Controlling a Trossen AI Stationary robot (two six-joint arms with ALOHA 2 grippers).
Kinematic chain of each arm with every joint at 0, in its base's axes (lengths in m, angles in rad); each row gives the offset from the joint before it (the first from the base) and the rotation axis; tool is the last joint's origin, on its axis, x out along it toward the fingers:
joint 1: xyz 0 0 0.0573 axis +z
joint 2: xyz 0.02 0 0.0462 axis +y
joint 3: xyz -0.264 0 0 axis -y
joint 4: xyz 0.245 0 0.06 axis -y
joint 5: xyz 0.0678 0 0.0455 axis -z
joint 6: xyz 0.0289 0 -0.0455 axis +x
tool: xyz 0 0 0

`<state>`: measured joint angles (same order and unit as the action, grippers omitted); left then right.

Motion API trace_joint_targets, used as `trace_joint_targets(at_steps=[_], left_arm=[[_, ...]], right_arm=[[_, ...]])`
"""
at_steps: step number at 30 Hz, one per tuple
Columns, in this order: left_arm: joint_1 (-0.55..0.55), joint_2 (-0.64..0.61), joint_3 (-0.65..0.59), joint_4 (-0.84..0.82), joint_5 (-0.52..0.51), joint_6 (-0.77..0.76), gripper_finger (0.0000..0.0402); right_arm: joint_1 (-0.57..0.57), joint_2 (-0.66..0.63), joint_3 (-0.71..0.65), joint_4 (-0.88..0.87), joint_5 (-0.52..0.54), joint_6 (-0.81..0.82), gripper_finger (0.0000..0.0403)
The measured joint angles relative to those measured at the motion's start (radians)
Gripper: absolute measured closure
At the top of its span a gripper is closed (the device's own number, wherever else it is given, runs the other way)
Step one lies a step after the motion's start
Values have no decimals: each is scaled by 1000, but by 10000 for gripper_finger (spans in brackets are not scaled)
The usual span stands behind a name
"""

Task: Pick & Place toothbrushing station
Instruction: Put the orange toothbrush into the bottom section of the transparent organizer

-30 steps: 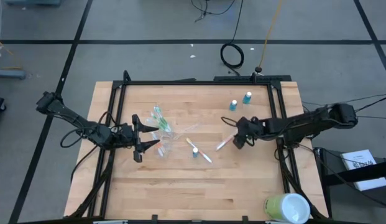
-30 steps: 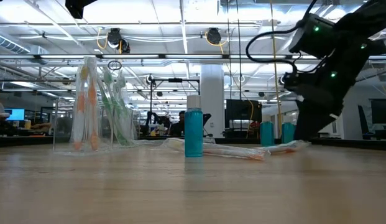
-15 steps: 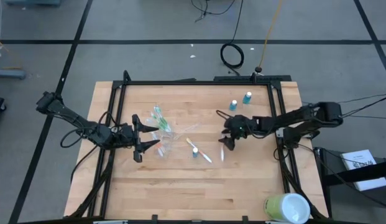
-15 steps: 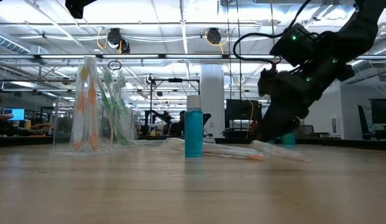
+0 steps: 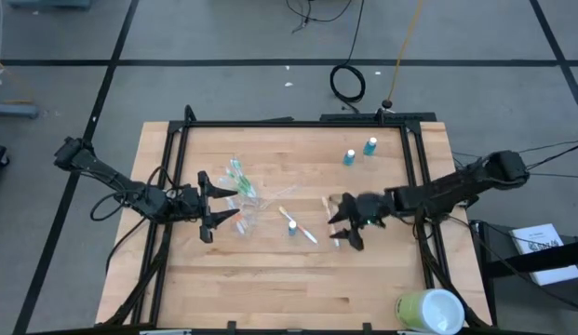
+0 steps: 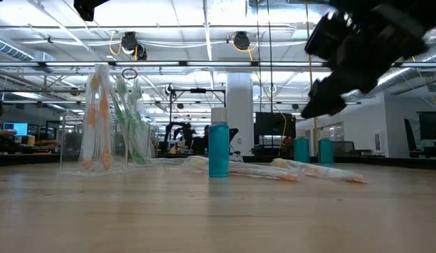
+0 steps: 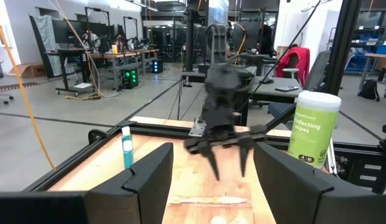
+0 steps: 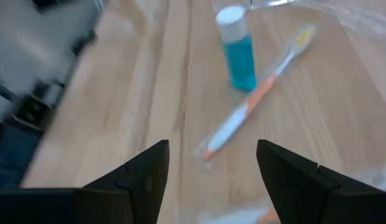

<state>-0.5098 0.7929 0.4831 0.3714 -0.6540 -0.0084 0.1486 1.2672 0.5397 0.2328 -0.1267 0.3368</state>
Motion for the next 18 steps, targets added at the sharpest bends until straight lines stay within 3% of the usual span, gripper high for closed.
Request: trace_joint_targets(at_steps=[4, 8, 10, 13, 18], left_arm=[[0, 0, 0, 0, 0, 5, 172], [0, 0, 0, 5, 0, 3, 172], [0, 0, 0, 9, 0, -2, 172], [0, 0, 0, 16, 2, -17, 172], [0, 0, 0, 15, 2, -47, 172]], right_arm=[[164, 6, 178, -388, 272, 72, 176], [239, 100, 356, -714, 473, 296, 186], [244, 153, 403, -807, 489, 399, 191], [242, 228, 425, -812, 483, 494, 198], [223, 335, 427, -759, 436, 514, 205]])
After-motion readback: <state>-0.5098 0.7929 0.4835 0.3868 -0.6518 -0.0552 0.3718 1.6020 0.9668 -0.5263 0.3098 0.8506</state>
